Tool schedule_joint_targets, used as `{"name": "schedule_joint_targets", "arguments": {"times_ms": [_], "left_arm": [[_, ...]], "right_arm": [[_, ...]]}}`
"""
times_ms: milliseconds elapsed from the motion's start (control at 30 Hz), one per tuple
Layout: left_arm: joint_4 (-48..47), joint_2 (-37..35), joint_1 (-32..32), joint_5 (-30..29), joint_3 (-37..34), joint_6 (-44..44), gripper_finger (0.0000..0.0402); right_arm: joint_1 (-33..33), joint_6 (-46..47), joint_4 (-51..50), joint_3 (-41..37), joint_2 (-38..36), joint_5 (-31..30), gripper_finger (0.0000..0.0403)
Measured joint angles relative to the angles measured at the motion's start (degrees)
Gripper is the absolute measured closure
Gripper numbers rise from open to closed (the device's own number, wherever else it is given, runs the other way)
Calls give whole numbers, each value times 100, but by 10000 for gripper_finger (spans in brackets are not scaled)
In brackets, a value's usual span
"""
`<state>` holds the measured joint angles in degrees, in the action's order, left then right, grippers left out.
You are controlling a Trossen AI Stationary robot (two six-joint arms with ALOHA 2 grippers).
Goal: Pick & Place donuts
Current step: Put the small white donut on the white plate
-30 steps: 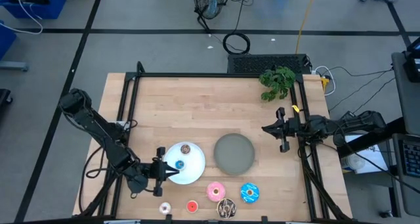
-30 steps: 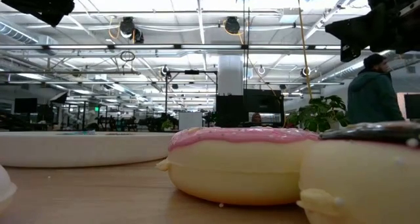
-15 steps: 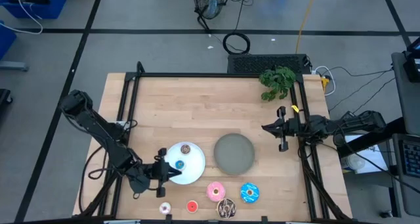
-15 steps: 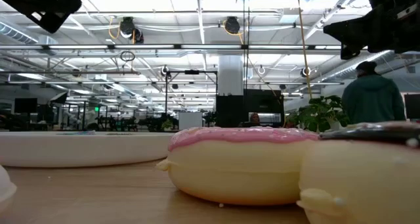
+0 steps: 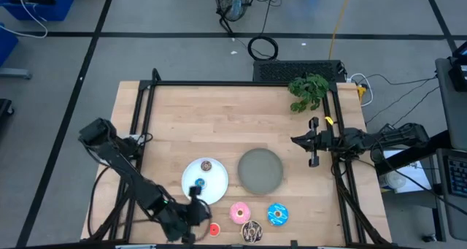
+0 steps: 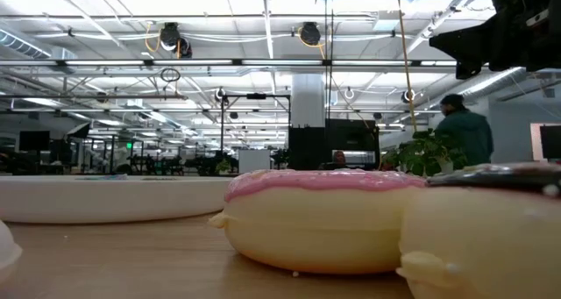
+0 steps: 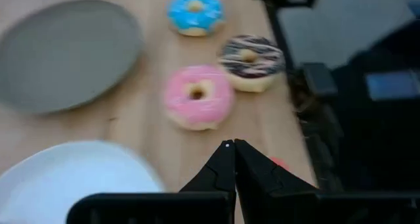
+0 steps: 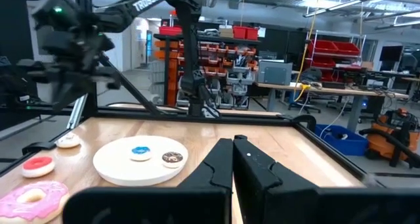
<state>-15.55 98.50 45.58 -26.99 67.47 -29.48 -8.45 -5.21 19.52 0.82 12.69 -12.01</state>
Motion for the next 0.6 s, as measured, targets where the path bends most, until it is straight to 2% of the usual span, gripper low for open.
{"name": "schedule_joint_targets", "arguments": {"times_ms": [133,300,367,467,600], "left_arm": [[-147,605,-161,630,668,255,394],[-1055,1076,-262,1008,1304,144,369],[-1522,1128,-234,1150,1398,-186,353],[-2102,1137,-129,1407,1429,-1122,326],[-2548,1138,95,1807,1429,-2192,291]], "right_arm": [[0,74,-1,0,0,2,403],[0,129,-1,0,0,4,403],[0,125,-3,0,0,4,403],[0,112,-3,0,0,5,403],[0,5,-3,0,0,4,403]]}}
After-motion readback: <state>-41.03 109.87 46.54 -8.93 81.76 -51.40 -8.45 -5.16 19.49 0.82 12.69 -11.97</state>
